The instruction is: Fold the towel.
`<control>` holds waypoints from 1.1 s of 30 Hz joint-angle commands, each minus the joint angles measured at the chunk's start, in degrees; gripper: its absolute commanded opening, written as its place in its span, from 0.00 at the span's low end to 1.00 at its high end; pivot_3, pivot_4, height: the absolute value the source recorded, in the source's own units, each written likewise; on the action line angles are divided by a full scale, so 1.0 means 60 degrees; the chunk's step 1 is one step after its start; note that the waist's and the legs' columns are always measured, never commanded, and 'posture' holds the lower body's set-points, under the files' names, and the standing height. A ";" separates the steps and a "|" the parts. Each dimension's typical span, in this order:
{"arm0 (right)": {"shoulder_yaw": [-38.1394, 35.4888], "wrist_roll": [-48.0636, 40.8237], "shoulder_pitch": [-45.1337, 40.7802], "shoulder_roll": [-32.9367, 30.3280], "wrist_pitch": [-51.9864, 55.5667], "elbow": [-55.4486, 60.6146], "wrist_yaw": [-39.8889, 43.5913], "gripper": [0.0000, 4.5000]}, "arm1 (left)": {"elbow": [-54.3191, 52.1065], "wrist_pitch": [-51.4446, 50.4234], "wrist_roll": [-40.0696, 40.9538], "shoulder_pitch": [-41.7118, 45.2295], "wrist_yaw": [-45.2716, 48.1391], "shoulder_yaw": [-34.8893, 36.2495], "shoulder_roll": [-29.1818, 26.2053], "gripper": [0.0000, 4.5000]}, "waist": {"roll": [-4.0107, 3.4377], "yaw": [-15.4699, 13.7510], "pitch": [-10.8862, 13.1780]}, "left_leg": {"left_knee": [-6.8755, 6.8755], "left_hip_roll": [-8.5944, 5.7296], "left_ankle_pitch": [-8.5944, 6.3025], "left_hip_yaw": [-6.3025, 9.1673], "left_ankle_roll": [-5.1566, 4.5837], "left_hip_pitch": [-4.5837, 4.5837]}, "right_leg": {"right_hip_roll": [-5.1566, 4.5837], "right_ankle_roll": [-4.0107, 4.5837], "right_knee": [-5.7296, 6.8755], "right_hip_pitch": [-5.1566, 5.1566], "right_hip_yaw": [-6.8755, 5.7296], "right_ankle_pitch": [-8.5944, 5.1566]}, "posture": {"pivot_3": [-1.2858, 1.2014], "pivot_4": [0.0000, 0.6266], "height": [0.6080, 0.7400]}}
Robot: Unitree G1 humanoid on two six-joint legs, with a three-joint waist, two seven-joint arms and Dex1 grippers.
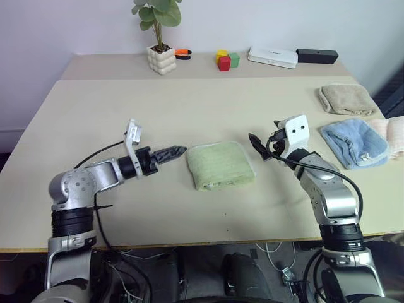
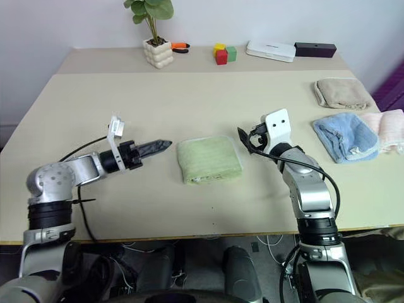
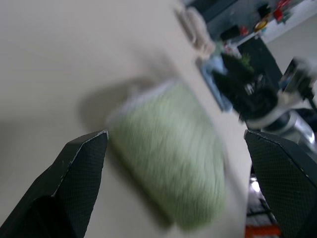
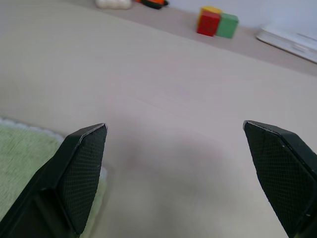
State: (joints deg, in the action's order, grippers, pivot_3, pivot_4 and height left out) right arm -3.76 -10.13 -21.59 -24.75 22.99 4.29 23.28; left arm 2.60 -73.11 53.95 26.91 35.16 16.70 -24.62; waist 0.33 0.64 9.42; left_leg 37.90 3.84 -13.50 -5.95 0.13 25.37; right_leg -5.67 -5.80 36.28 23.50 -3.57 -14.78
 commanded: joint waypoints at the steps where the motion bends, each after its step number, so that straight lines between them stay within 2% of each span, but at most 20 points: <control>1: -0.0192 0.0284 -0.0240 -0.0201 -0.0443 -0.0242 -0.0101 1.00 | -0.0174 -0.1015 0.0891 -0.0076 -0.0145 0.0144 0.0401 1.00 | 0.0002 -0.0026 0.0001 | 0.0004 -0.0002 0.0001 0.0002 0.0002 0.0001 | 0.0000 0.0001 0.0000 -0.0003 0.0001 0.0000 | 0.52 0.24 0.96; 5: 0.0015 0.0310 -0.0181 -0.0067 -0.0479 0.0029 -0.0022 1.00 | -0.0105 -0.1367 0.0893 -0.0309 -0.0691 0.0031 0.1080 1.00 | 0.0002 0.0021 0.0001 | 0.0006 -0.0005 0.0000 0.0001 0.0002 0.0000 | -0.0002 0.0002 -0.0002 -0.0006 0.0007 0.0000 | 0.52 0.24 0.96; 8: 0.0139 -0.0183 0.0063 -0.0037 -0.0941 0.0676 0.0783 1.00 | 0.0267 -0.1753 0.0968 -0.0163 -0.1155 0.0200 0.1640 1.00 | 0.0002 0.0016 0.0001 | 0.0000 -0.0003 0.0004 0.0003 0.0007 -0.0002 | 0.0003 0.0001 0.0002 -0.0002 0.0005 0.0001 | 0.52 0.24 0.96; 11: -0.0145 -0.1168 0.0409 -0.0159 -0.0996 0.1388 0.1800 1.00 | 0.0448 -0.1476 0.0467 -0.0101 -0.1251 -0.0219 0.1769 1.00 | 0.0001 -0.0002 0.0000 | -0.0001 -0.0003 0.0004 0.0007 0.0008 -0.0002 | 0.0006 0.0000 0.0002 -0.0003 0.0004 0.0000 | 0.52 0.24 0.96; 17: -0.0319 -0.1189 0.0459 -0.0353 -0.1007 0.1325 0.1858 1.00 | 0.1099 -0.1276 0.0146 0.0170 -0.1685 -0.0137 0.2138 1.00 | 0.0003 -0.0038 -0.0004 | 0.0019 -0.0008 0.0004 0.0015 0.0007 -0.0009 | 0.0003 0.0015 -0.0006 -0.0026 0.0004 -0.0003 | 0.52 0.24 0.96; 21: -0.0292 -0.1488 0.0687 -0.0223 -0.0887 0.1798 0.1983 1.00 | 0.1041 -0.1741 0.0388 0.0223 -0.1993 0.0448 0.1876 1.00 | 0.0001 -0.0019 -0.0005 | 0.0018 -0.0007 0.0004 0.0017 0.0007 -0.0009 | 0.0003 0.0013 -0.0006 -0.0025 0.0004 -0.0002 | 0.52 0.24 0.96; 25: -0.0772 -0.3177 0.0942 -0.0356 -0.0185 0.2624 0.2767 1.00 | 0.0906 -0.1980 0.0241 0.0036 -0.1926 0.0244 0.1461 1.00 | -0.0001 0.0053 -0.0006 | 0.0003 -0.0003 0.0003 0.0016 0.0007 -0.0012 | 0.0004 0.0006 -0.0004 -0.0019 0.0005 0.0002 | 0.52 0.24 0.96; 28: -0.0700 -0.3131 0.0983 -0.0746 -0.0105 0.2642 0.3039 1.00 | 0.0835 -0.2161 0.0264 0.0005 -0.1867 0.0137 0.1309 1.00 | -0.0002 0.0029 -0.0009 | 0.0000 -0.0002 0.0004 0.0014 0.0008 -0.0019 | 0.0006 0.0007 0.0000 -0.0020 0.0004 0.0001 | 0.52 0.24 0.96; 33: -0.0565 -0.3113 0.0910 -0.0659 -0.0137 0.2517 0.2912 1.00 | 0.0901 -0.2230 0.0251 0.0029 -0.1824 0.0270 0.1009 1.00 | -0.0002 0.0050 -0.0011 | -0.0004 -0.0001 0.0003 0.0014 0.0009 -0.0021 | 0.0006 0.0011 -0.0001 -0.0017 0.0006 -0.0001 | 0.52 0.24 0.96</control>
State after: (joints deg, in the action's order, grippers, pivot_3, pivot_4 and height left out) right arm -7.04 -28.25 -15.54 -28.88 22.76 18.15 40.91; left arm 6.61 -85.95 57.51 28.37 25.72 17.69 -17.32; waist 0.31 0.94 9.36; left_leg 37.87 3.83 -13.48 -5.87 0.19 25.24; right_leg -5.64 -5.74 36.27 23.40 -3.53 -14.79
